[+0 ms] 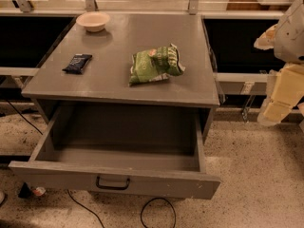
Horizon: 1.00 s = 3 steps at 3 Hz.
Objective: Close top drawer
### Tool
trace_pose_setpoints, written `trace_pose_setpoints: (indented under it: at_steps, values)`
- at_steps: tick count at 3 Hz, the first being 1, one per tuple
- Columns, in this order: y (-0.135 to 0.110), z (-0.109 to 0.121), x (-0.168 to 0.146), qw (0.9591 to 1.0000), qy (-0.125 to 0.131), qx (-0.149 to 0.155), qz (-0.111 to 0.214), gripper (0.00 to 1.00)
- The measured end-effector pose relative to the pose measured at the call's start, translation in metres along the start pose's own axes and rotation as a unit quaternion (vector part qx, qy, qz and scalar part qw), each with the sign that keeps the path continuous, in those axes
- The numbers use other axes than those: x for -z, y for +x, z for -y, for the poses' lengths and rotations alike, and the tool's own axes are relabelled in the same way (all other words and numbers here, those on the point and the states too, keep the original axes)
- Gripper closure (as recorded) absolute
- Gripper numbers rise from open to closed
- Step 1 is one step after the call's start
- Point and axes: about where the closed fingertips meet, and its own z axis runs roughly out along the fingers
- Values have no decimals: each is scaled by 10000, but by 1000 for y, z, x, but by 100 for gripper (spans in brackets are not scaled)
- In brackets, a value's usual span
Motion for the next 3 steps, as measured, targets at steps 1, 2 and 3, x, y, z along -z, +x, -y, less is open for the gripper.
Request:
trace_pose_setpoints:
  at_steps: [1,2,3]
  values:
    - [0,0,0,10000,0,0,0,0]
    - [0,0,0,10000,0,0,0,7]
    - [0,0,0,10000,0,0,0,29]
